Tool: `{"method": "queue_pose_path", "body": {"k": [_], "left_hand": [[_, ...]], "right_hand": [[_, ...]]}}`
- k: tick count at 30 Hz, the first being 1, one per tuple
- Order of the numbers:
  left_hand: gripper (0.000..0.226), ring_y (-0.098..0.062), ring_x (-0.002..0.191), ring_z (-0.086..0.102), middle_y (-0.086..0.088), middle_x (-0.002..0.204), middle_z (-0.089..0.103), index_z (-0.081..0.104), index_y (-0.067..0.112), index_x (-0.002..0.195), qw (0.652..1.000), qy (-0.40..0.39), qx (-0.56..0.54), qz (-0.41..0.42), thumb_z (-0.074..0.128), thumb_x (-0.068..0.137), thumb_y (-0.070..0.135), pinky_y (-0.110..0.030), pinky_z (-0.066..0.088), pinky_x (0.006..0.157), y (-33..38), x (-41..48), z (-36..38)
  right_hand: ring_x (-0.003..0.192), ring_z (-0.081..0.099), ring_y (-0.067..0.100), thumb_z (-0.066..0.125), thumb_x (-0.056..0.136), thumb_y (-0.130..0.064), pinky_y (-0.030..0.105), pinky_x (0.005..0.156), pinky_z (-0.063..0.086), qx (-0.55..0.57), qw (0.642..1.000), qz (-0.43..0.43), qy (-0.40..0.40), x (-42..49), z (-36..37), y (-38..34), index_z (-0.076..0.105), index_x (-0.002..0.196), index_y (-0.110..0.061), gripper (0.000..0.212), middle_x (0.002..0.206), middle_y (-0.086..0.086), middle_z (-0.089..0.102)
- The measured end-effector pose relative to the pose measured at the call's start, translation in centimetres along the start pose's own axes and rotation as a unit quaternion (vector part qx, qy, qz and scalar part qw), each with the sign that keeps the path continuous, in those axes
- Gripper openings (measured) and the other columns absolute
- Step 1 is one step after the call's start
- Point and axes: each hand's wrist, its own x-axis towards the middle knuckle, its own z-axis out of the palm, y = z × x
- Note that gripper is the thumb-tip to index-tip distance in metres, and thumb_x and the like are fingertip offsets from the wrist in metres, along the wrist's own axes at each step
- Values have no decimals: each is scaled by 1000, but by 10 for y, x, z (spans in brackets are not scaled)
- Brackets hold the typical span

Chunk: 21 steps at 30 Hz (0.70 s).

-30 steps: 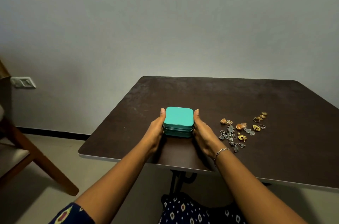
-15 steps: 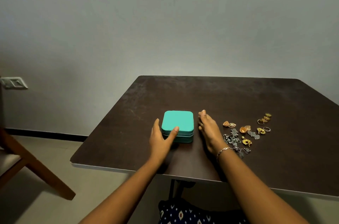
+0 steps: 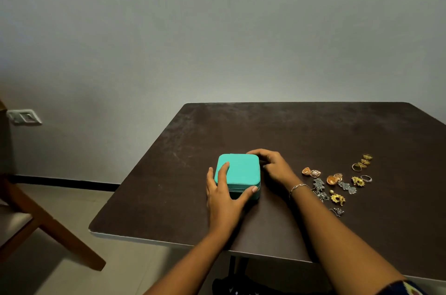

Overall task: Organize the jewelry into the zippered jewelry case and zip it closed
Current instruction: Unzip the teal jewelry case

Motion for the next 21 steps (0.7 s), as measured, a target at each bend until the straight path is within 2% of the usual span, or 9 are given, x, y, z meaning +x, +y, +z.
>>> {"method": "queue_pose_path", "body": {"k": [5, 9, 12, 16, 21], "left_hand": [[80, -16, 132, 29, 3, 148, 20, 26, 35, 139, 1000, -1, -1, 19, 70, 73, 46, -31, 36, 100, -3, 0, -1], [79, -15, 130, 32, 4, 145, 24, 28, 35, 139, 1000, 2, 4, 23, 70, 73, 46, -30, 37, 97, -4, 0, -1], [79, -14, 129, 33, 4, 144, 25, 28, 34, 138, 1000, 1, 5, 25, 70, 73, 45, -26, 35, 94, -4, 0, -1], [79, -14, 129, 33, 4, 145, 25, 28, 34, 138, 1000, 0, 3, 28, 71, 73, 45, -26, 35, 95, -4, 0, 0], [81, -14, 129, 32, 4, 145, 24, 28, 33, 137, 1000, 1, 10, 27, 71, 71, 48, -28, 38, 94, -3, 0, -1]], "right_hand": [[98, 60, 12, 43, 83, 16, 17, 85, 48, -46, 998, -43, 0, 6, -3, 10, 65, 103, -4, 36, 102, 4, 66], [105, 57, 8, 43, 85, 14, 11, 85, 45, -66, 996, -45, -29, 7, -2, 12, 62, 112, -10, 41, 110, -2, 63], [111, 52, 7, 41, 84, 16, 19, 93, 44, -77, 994, -51, -53, 9, -4, 14, 57, 121, -13, 50, 118, -5, 58], [105, 57, 10, 46, 85, 10, 27, 91, 48, -102, 992, -55, -55, 13, -3, 16, 62, 111, -17, 41, 111, -3, 63], [103, 58, 22, 50, 86, 4, 34, 90, 45, -180, 982, -62, -12, 23, -2, 20, 66, 105, -7, 28, 108, 9, 63]]}}
